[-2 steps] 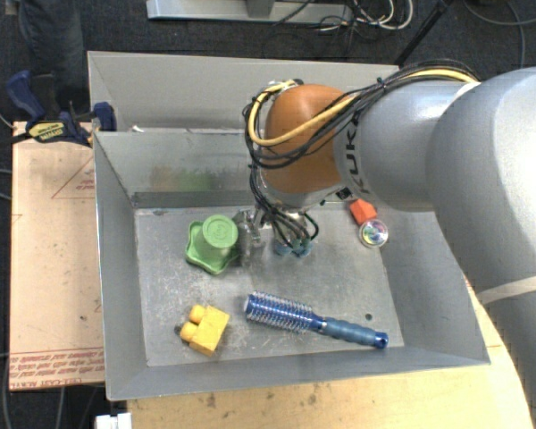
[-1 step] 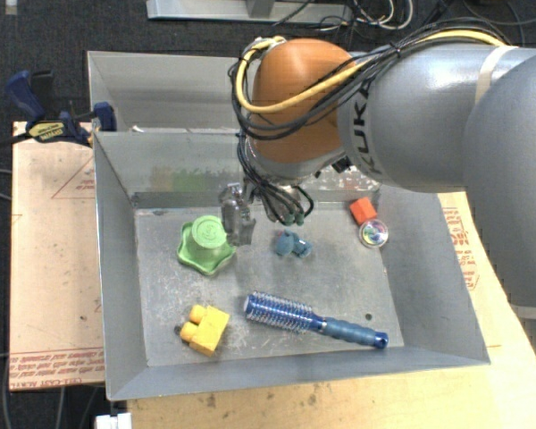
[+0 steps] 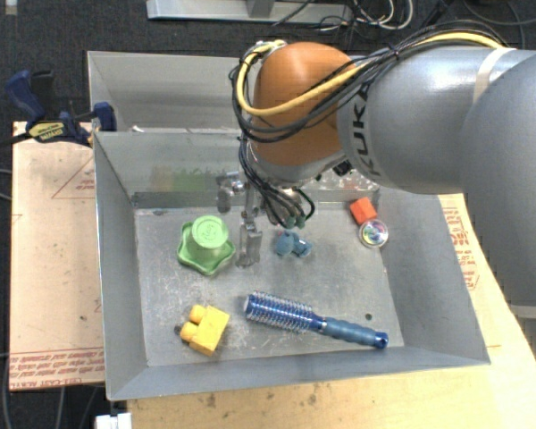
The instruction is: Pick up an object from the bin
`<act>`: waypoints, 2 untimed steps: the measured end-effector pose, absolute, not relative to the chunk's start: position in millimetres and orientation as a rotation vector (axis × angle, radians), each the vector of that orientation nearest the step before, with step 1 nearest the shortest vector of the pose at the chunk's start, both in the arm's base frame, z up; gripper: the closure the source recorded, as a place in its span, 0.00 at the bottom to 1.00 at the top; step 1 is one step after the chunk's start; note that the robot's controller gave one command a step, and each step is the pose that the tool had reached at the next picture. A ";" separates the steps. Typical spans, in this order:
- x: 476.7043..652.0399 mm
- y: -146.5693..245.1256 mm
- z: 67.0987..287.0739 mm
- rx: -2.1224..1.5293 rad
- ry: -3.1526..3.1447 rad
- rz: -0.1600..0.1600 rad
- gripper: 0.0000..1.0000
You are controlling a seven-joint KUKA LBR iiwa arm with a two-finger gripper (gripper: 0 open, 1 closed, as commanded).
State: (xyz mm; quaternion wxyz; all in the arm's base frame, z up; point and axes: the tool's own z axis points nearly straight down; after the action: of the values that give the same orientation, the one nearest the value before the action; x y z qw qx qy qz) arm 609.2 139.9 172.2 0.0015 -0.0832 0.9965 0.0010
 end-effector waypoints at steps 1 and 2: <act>622.8 154.5 92.6 -0.082 3.117 0.010 0.00; 608.5 200.1 81.5 -0.688 3.036 0.006 0.00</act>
Offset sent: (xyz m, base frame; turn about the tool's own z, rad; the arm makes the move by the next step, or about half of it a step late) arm 0.0082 0.0146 -0.1022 0.1158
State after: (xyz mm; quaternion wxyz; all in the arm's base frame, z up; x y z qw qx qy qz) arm 608.5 200.1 81.5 0.0141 -0.2211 0.9751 0.0020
